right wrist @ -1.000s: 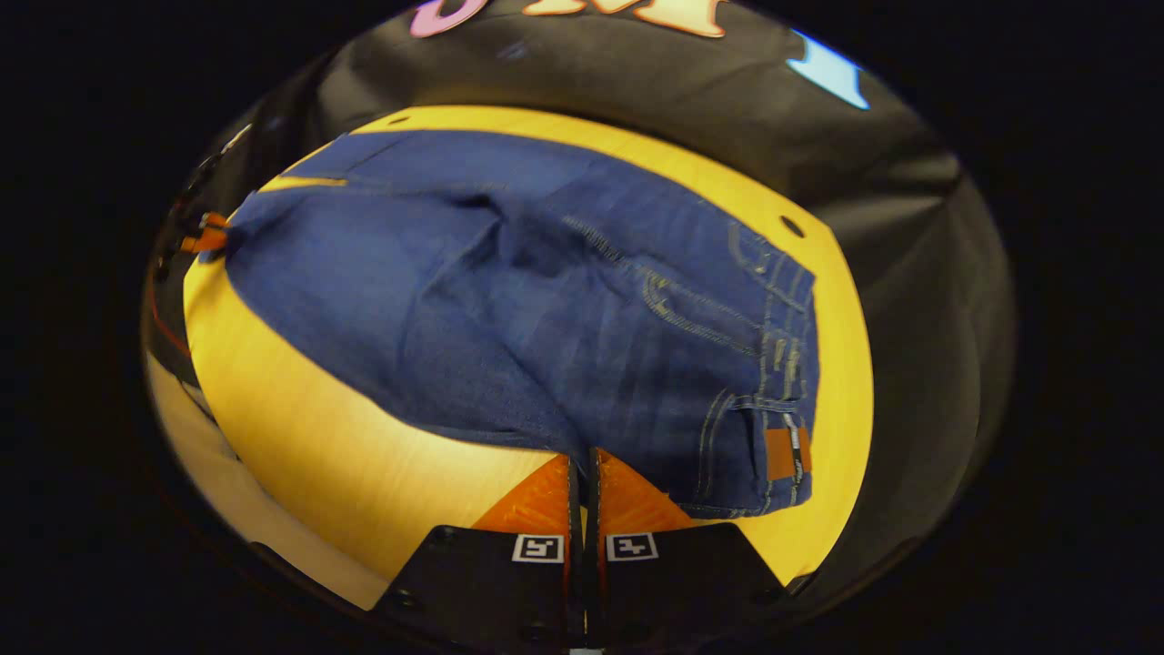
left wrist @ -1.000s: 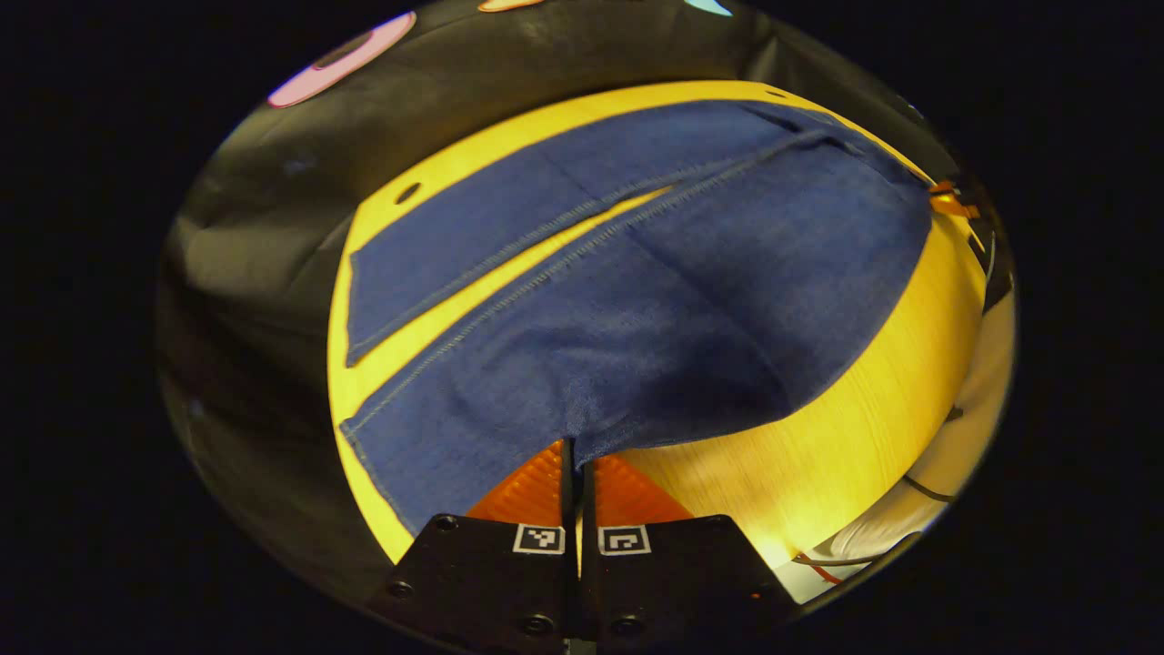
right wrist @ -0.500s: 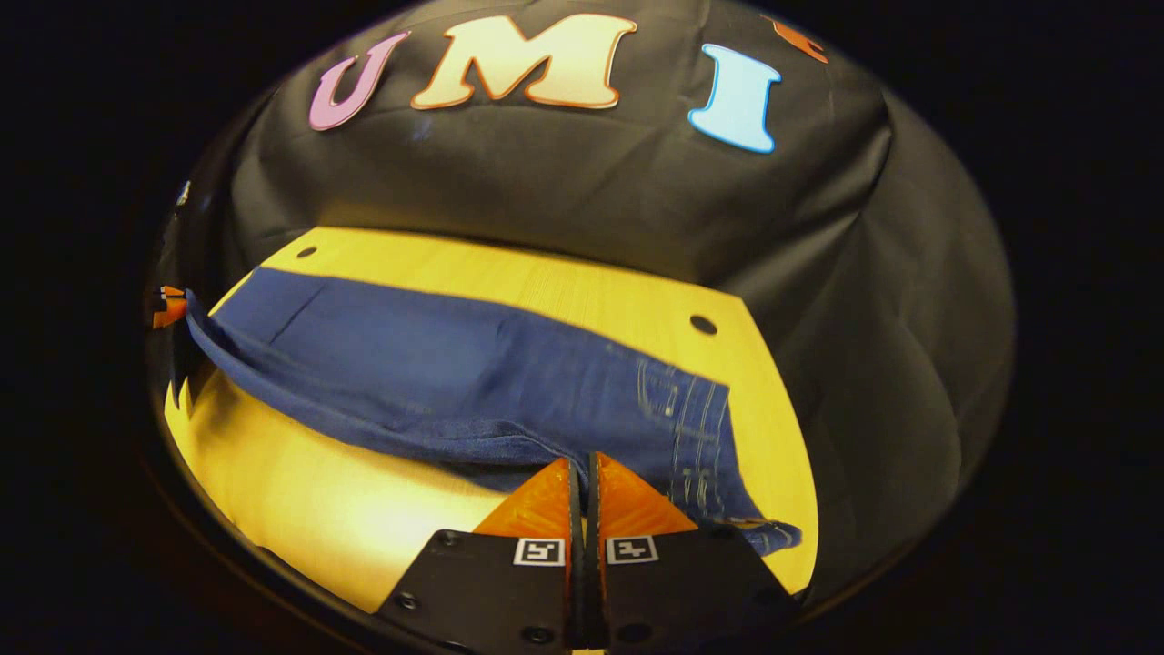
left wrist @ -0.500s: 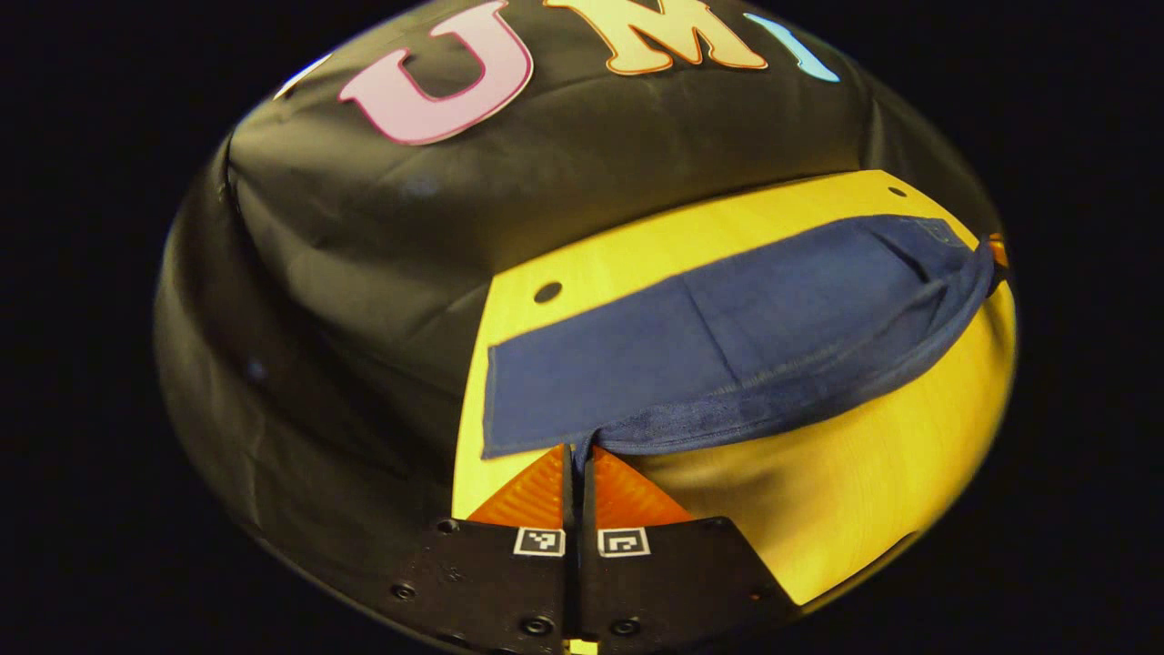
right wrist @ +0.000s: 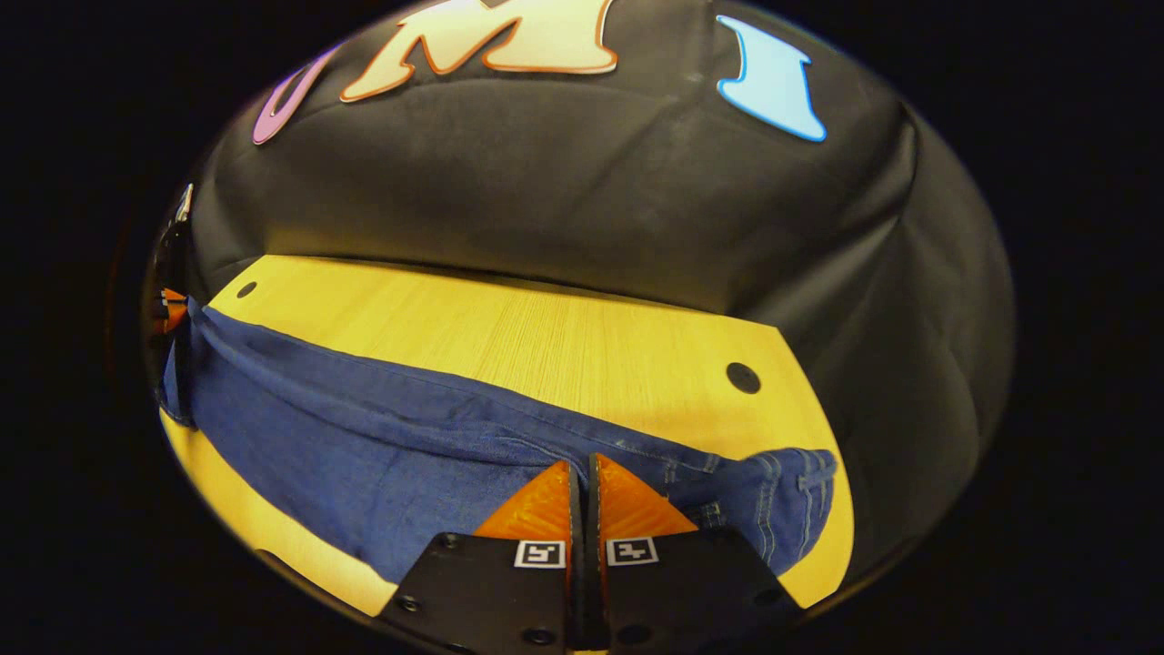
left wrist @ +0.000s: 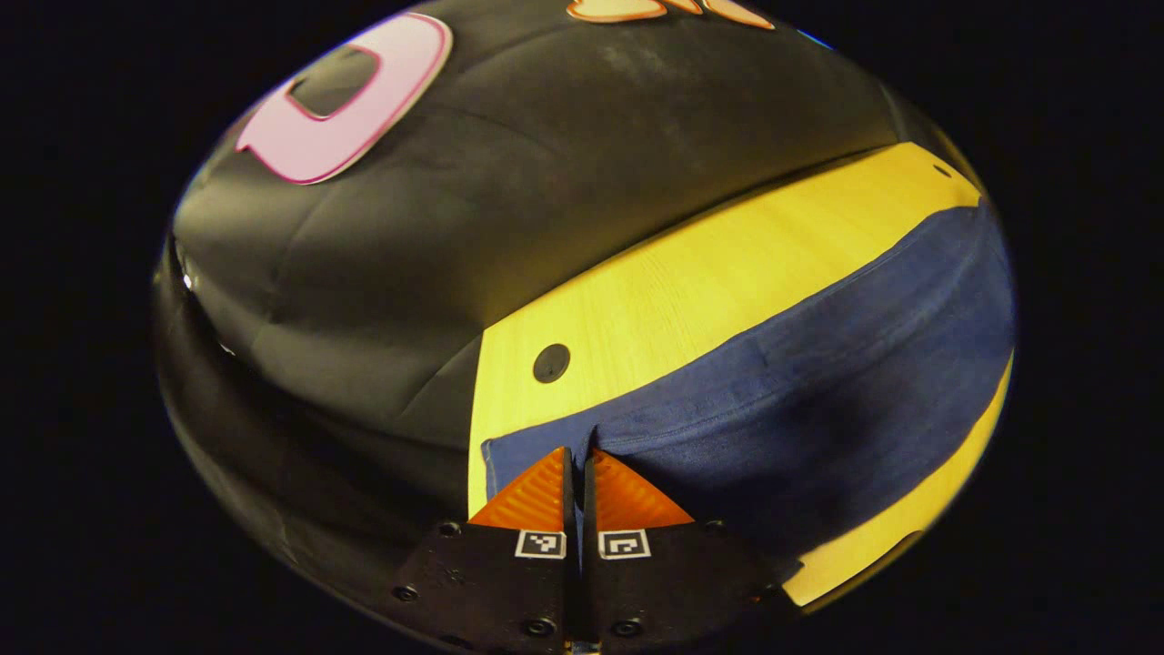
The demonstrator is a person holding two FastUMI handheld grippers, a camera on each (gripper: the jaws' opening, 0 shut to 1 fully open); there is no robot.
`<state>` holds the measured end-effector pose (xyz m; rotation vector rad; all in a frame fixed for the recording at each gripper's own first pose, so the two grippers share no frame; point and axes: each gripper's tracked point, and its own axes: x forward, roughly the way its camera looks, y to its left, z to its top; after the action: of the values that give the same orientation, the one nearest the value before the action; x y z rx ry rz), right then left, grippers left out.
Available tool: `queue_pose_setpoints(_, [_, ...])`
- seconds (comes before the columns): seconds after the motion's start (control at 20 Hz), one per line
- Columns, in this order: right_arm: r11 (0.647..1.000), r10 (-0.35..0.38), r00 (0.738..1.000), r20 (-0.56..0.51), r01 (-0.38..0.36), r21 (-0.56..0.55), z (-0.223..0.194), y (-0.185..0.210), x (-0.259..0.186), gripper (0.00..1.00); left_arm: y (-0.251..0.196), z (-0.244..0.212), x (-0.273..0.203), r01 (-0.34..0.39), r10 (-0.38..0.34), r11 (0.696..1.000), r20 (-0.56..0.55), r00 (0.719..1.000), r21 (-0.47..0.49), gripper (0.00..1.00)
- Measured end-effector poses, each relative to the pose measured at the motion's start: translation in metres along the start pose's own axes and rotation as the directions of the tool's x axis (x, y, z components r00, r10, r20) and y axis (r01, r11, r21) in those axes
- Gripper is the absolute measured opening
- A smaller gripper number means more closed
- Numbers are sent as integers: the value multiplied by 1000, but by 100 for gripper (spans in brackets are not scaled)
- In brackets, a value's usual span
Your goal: Grasp the waist and the cuffs of the jeans and fold them to make the two legs overlap; first hold the waist and fold one-third of the jeans toward the cuffs, then hold the cuffs and fold the remaining one-third in the same direction to finish folding.
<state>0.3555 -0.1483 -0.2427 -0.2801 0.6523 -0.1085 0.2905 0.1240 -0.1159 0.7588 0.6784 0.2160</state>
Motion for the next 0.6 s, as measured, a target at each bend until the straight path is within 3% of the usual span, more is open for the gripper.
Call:
queue_pose_setpoints(0.2, [1000, 18, 999, -48, -17, 15, -20, 6, 45, 2, -22, 19, -10, -26, 28, 988, -14, 999, 152, 0])
queue_pose_setpoints(0.45, [997, 19, 1000, -3, -19, -78, -19, 9, 47, 0, -25, 16, -11, -39, 40, 985, -3, 999, 166, 0])
queue_pose_setpoints(0.55, [996, 45, 999, -9, -45, -81, -19, 12, 43, 10, -26, 18, -12, 24, -26, 993, 11, 1000, 112, 0])
queue_pose_setpoints(0.6, [996, 60, 998, -17, -61, -68, -18, 12, 37, 32, -31, 21, -18, 70, -71, 994, 15, 997, 83, 19])
